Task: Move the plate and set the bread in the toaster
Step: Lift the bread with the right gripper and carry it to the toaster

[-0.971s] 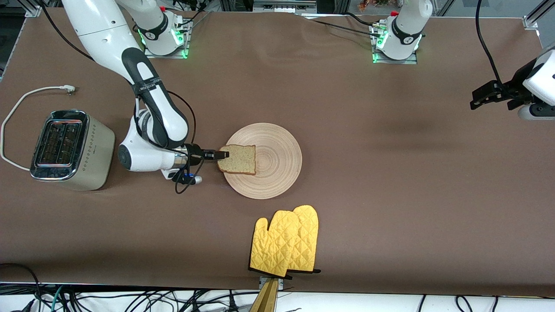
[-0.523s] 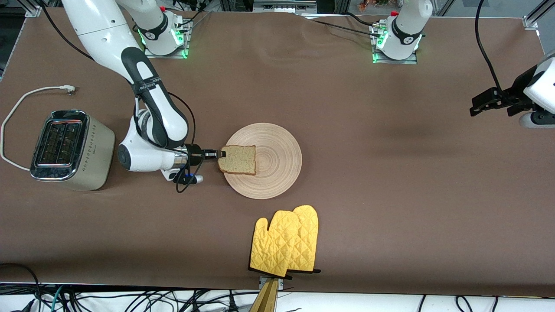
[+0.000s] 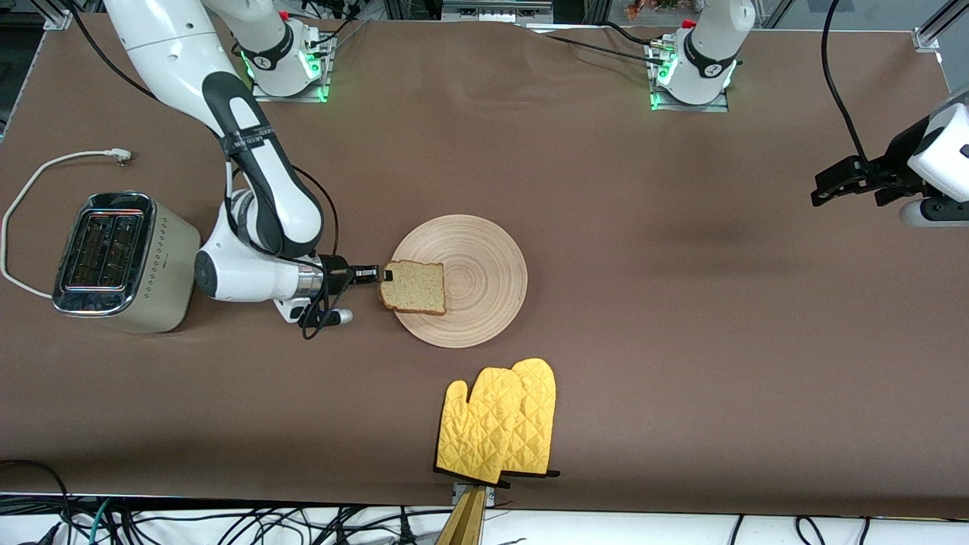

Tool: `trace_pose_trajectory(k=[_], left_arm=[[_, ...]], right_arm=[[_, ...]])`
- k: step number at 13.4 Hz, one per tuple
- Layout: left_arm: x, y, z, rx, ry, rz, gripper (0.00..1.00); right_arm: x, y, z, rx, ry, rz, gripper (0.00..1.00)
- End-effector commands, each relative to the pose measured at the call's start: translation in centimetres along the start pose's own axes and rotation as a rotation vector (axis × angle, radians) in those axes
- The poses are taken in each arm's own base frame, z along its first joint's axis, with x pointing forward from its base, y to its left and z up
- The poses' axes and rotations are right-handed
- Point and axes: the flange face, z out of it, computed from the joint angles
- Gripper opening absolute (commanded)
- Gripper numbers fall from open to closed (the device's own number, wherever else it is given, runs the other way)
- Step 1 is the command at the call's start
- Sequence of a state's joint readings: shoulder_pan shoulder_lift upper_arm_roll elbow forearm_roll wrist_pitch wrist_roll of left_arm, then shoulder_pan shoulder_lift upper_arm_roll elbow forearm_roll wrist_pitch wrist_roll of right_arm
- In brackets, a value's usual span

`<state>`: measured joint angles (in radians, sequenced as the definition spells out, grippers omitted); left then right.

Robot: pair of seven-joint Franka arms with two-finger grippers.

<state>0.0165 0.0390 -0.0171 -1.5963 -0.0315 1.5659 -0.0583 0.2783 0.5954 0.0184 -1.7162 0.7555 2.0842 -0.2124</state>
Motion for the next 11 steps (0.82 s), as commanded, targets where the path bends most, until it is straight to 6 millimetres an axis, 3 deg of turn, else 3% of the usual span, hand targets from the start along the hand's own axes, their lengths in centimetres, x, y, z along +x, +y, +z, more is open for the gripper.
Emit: trace_pose_trajectory(k=[1, 5, 8, 11], left_arm=[[0.3, 0.2, -0.6, -0.016, 0.007, -0.012, 1.00], [0.5, 0.4, -0.4, -0.018, 0.005, -0.014, 1.00], [0.4, 0.1, -0.4, -0.018, 0.001, -0.020, 1.00], [0.5, -0.8, -0.5, -0.020, 0.002, -0.024, 1.00]], right_arm=[[-0.3, -0.6, -5.7, -0.034, -0.006, -0.044, 0.00], [-1.1, 2.5, -16.7, -0.165, -0.058, -0.039, 0.00], [-3.4, 6.9, -26.5, -0.317, -0.112, 0.001, 0.00], [-6.4, 12.0, -33.8, -0.432, -0.141, -0.056, 0.00]])
